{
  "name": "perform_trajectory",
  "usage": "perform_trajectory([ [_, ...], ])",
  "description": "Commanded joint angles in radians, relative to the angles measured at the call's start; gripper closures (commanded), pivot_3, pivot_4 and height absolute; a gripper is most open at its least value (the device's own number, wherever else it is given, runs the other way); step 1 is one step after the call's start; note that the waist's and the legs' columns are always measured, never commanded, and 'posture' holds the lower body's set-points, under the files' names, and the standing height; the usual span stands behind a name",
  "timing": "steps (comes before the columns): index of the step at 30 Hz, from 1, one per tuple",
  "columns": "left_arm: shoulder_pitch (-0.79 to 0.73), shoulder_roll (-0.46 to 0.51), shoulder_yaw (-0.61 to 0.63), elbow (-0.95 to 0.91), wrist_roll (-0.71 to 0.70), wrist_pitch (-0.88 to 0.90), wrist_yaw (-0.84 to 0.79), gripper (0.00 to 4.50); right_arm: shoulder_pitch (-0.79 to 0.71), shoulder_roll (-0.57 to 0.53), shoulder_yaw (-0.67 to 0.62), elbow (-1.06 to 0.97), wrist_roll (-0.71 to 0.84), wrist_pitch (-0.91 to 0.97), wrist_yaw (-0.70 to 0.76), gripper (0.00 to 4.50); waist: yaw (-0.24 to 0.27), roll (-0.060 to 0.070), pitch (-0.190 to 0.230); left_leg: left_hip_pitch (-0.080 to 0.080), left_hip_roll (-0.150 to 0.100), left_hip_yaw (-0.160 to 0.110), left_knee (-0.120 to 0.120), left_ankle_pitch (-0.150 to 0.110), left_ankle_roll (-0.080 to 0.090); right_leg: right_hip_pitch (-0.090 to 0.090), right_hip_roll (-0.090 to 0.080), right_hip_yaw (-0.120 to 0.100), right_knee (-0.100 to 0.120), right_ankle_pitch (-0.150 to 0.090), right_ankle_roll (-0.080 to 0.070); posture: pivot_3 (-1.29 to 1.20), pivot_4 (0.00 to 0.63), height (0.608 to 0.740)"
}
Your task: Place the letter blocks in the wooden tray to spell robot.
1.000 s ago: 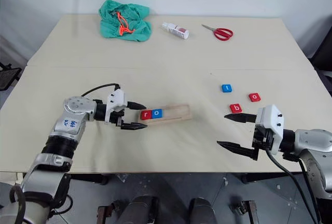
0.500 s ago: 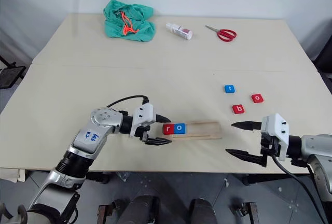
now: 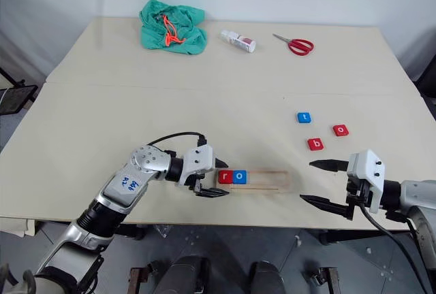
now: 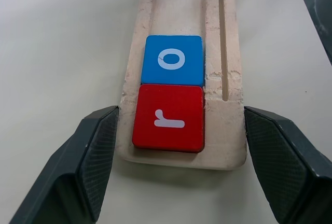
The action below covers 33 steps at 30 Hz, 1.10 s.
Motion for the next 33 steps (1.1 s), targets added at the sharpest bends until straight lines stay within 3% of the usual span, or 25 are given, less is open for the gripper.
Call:
perform_trajectory([
  [1, -0.009, -0.004, -0.016, -0.054, 0.010, -0.001, 0.014, 1.09, 0.008, 0.000, -0.030, -0.034, 0.015, -0.013, -0.009, 0.00, 0.001, 0.000, 0.000, 0.000, 0.000, 0.000, 0.000, 0.000, 0.000, 0.000, 0.000, 0.000, 0.000, 0.000, 0.000, 0.00, 0.150, 0.740],
  [9, -0.010, 0.006, -0.030, -0.078, 0.025, 0.023, 0.035, 1.09, 0.007, 0.000, -0.025, -0.033, 0.015, -0.015, -0.019, 0.00, 0.005, 0.000, 0.000, 0.000, 0.000, 0.000, 0.000, 0.000, 0.000, 0.000, 0.000, 0.000, 0.000, 0.000, 0.000, 0.00, 0.150, 0.740],
  [12, -0.011, 0.007, -0.032, -0.081, 0.031, 0.034, 0.045, 0.06, -0.001, -0.002, -0.019, -0.026, 0.012, -0.015, -0.019, 0.00, 0.006, 0.000, 0.000, 0.000, 0.000, 0.000, 0.000, 0.000, 0.000, 0.000, 0.000, 0.000, 0.000, 0.000, 0.000, 0.00, 0.150, 0.740],
  [20, -0.010, -0.003, -0.005, -0.128, 0.015, 0.079, 0.088, 0.03, -0.027, -0.007, -0.016, -0.013, 0.007, -0.009, -0.020, 0.00, 0.012, 0.000, 0.000, 0.000, 0.000, 0.000, 0.001, 0.000, 0.000, 0.000, 0.000, 0.000, 0.000, 0.000, 0.000, 0.00, 0.150, 0.740],
  [26, 0.018, 0.049, 0.087, -0.237, -0.116, 0.113, 0.016, 0.03, 0.006, 0.006, -0.046, -0.057, 0.020, 0.037, -0.084, 0.00, 0.011, 0.000, 0.000, 0.000, 0.000, 0.000, 0.001, 0.000, 0.000, 0.000, 0.000, 0.000, -0.001, 0.000, 0.000, 0.00, 0.150, 0.740],
  [31, 0.049, 0.141, 0.160, -0.261, -0.224, 0.123, -0.077, 0.03, 0.071, 0.055, -0.071, -0.130, 0.032, 0.087, -0.194, 0.00, 0.011, 0.001, 0.000, 0.000, 0.000, 0.000, 0.000, 0.000, 0.000, 0.000, 0.000, 0.001, -0.001, 0.000, 0.000, 0.00, 0.150, 0.740],
  [33, 0.074, 0.163, 0.214, -0.232, -0.275, 0.067, -0.119, 0.03, 0.072, 0.119, -0.084, -0.154, 0.017, 0.128, -0.327, 0.00, 0.011, 0.001, 0.000, 0.000, 0.000, 0.000, 0.001, 0.000, 0.000, 0.000, 0.000, 0.001, -0.001, 0.000, 0.000, 0.00, 0.150, 0.740],
])
